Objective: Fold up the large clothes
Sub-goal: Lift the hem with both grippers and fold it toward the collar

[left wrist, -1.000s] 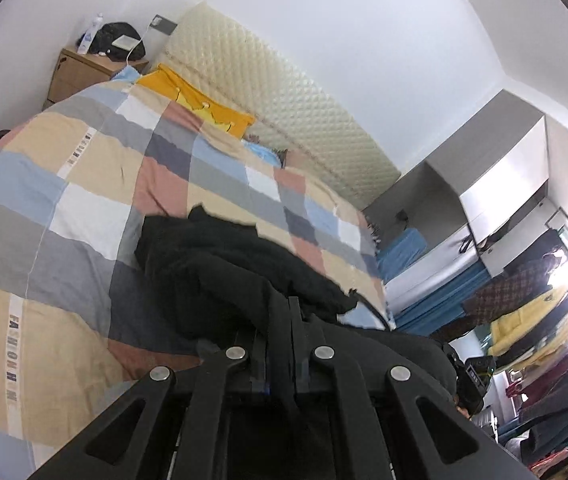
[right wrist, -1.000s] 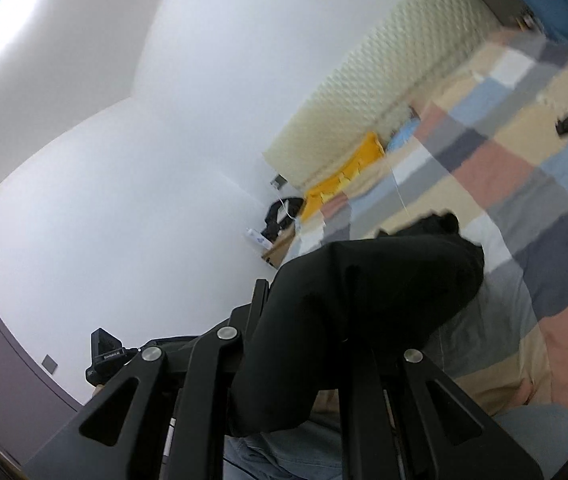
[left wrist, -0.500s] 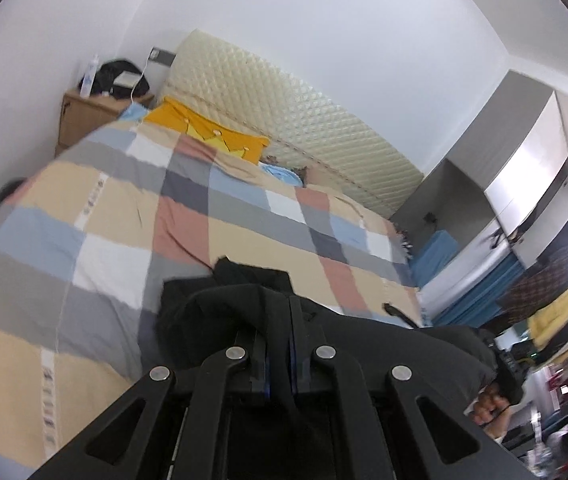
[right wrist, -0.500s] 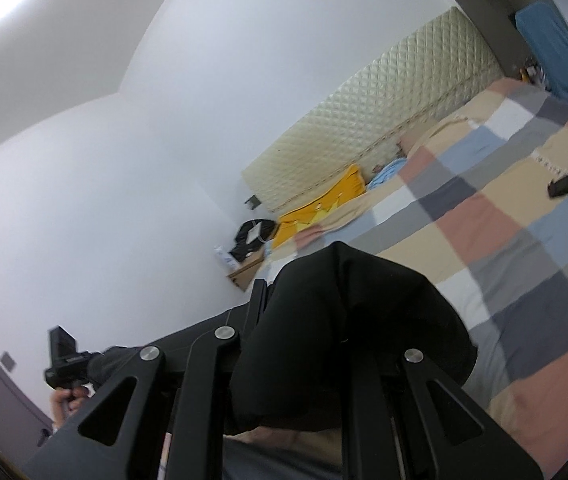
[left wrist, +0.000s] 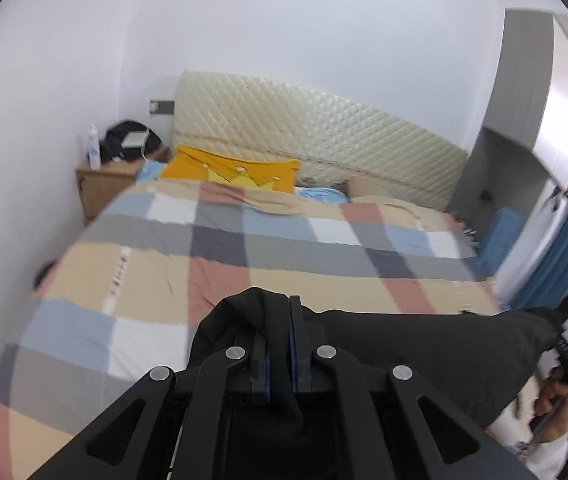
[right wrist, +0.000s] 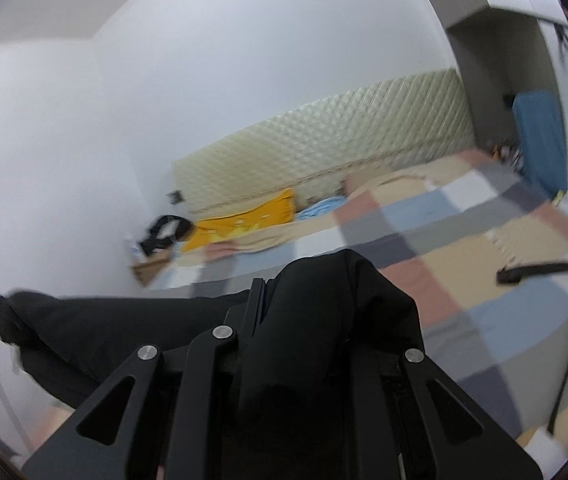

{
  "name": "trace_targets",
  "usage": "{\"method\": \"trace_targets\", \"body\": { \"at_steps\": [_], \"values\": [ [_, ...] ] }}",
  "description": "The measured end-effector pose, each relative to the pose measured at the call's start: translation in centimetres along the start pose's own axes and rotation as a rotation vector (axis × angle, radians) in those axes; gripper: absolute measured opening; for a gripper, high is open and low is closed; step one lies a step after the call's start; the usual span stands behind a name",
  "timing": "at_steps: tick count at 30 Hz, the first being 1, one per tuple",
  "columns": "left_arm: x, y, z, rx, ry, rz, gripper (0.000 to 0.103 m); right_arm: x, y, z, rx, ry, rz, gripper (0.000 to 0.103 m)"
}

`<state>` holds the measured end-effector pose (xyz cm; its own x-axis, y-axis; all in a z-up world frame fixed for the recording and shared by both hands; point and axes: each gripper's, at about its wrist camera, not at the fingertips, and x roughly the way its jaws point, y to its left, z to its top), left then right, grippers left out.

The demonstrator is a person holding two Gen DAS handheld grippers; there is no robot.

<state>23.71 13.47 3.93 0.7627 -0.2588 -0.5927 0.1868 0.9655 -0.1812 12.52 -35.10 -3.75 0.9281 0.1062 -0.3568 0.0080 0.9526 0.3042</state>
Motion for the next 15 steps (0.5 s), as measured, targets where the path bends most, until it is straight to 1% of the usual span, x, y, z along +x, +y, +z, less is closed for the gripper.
{"method": "trace_targets", "body": {
  "at_steps": [5, 6, 12, 15],
  "values": [
    [5.2, -0.3, 0.9, -0.007, -0.007, 0.058, 0.006, 4.7, -1.0, 0.1, -0.021, -0.003, -0.046, 0.016],
    [6.9, -0.3, 0.9, -0.004, 0.000, 0.084, 0.007, 6.0, -1.1, -0.1, -0.037, 0.002, -0.060, 0.016],
    [14.6, -1.2, 0.4, 0.021, 0.035, 0.177, 0.007, 11.9, -2.3, -1.3, -0.090, 0.077, -0.142, 0.016],
    [18.4, -1.6, 0.0, 0.054, 0.052, 0.214, 0.007, 15.1, -3.1, -2.4, -0.152, 0.128, -0.184, 0.016]
  ]
}}
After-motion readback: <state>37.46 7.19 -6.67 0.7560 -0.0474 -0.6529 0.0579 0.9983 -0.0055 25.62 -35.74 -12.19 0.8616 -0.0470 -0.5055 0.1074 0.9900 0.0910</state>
